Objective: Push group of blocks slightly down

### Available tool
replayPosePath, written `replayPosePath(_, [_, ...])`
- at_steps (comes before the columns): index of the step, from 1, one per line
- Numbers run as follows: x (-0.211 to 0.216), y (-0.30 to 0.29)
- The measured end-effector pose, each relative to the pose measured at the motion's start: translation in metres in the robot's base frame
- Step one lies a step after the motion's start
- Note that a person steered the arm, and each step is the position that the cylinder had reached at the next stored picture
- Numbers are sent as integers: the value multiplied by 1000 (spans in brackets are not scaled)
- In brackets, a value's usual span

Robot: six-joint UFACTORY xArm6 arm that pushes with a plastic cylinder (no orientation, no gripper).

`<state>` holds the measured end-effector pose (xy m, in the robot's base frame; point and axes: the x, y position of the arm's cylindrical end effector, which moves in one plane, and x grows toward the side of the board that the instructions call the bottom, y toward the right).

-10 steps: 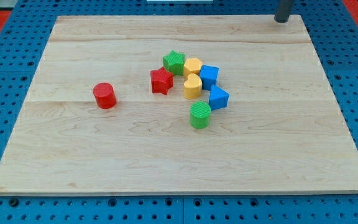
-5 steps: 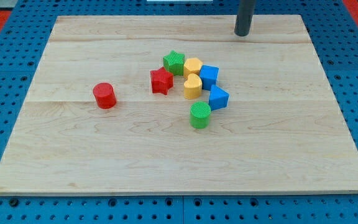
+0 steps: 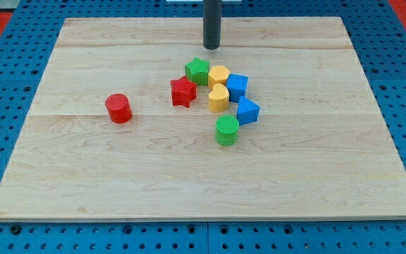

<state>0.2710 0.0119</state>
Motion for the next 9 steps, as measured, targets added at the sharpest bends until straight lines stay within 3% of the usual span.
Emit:
replayPosePath(3, [31, -56])
replayPosePath(9, [95, 4])
